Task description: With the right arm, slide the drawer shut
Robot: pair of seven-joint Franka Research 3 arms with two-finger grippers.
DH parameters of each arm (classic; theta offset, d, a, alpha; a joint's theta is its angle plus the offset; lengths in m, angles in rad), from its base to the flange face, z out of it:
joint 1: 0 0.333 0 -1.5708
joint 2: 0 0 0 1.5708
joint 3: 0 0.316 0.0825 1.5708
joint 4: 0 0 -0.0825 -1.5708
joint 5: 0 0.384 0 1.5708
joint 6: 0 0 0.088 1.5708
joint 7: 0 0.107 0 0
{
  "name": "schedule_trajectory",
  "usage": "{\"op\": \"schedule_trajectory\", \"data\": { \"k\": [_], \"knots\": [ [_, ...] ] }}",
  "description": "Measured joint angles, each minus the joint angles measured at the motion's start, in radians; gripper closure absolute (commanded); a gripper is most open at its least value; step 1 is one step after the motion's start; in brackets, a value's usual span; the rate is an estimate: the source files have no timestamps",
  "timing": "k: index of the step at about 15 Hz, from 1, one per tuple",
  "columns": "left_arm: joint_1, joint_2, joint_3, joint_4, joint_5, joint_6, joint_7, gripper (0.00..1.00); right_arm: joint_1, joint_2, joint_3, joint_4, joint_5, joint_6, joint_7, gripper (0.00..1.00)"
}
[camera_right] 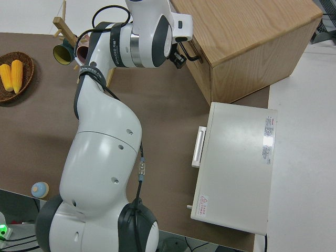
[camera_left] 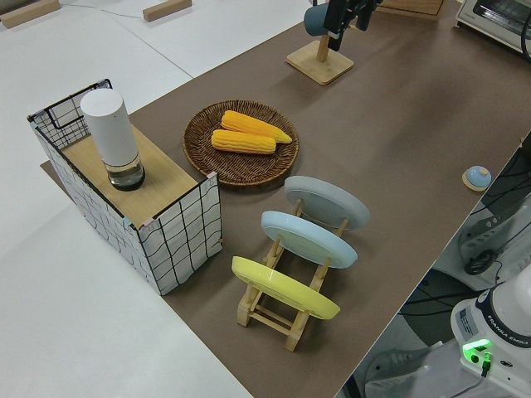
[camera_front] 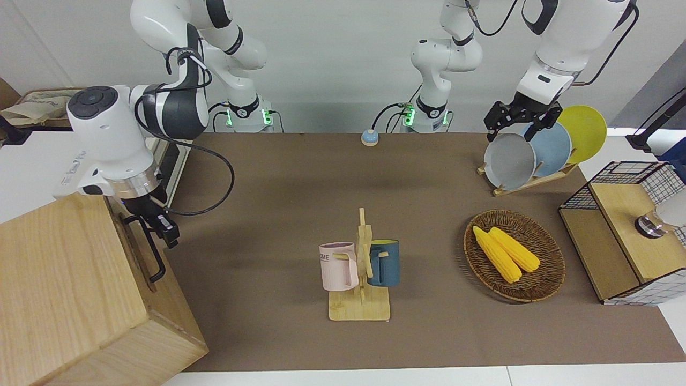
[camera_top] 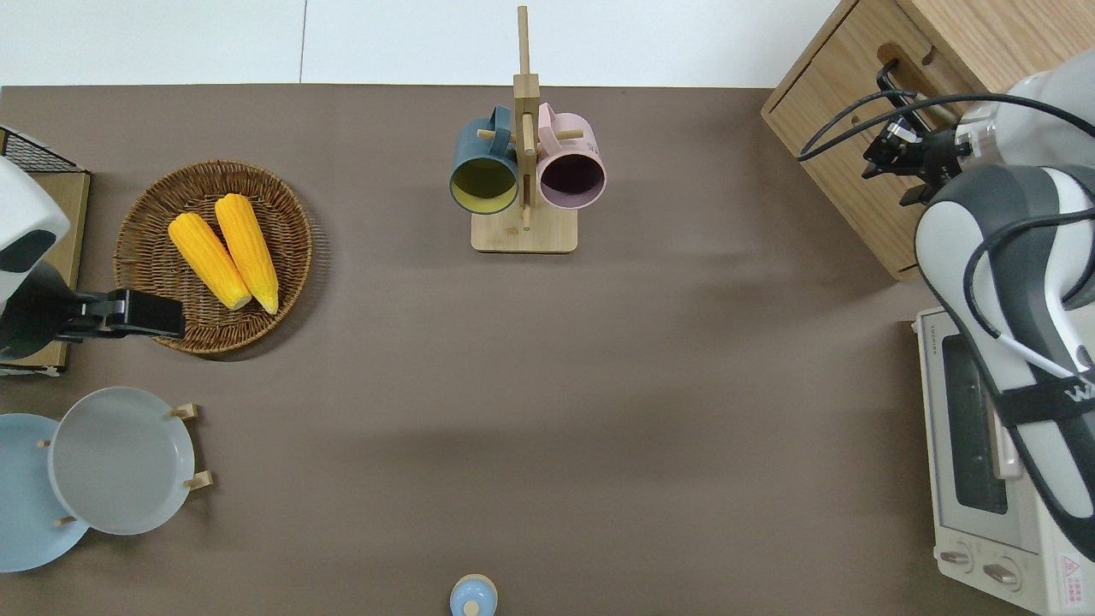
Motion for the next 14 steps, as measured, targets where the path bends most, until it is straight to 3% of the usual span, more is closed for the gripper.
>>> {"op": "schedule_trajectory", "data": {
  "k": [3, 4, 10, 14],
  "knots": [
    [0.000, 0.000, 0.000, 0.000, 0.000, 0.000, 0.000, 0.00, 0.028, -0.042, 0.001, -0.031, 0.000, -0.033, -0.055, 0.050],
    [0.000, 0.000, 0.000, 0.000, 0.000, 0.000, 0.000, 0.00, 0.034, -0.059, 0.001, -0.044, 0.000, -0.039, -0.076, 0.024],
    [0.000, 0.000, 0.000, 0.000, 0.000, 0.000, 0.000, 0.00, 0.052, -0.173, 0.003, -0.151, 0.000, -0.076, -0.248, 0.019],
    [0.000, 0.000, 0.000, 0.000, 0.000, 0.000, 0.000, 0.00, 0.053, -0.249, 0.003, -0.173, 0.002, -0.168, -0.368, 0.019]
  ]
}}
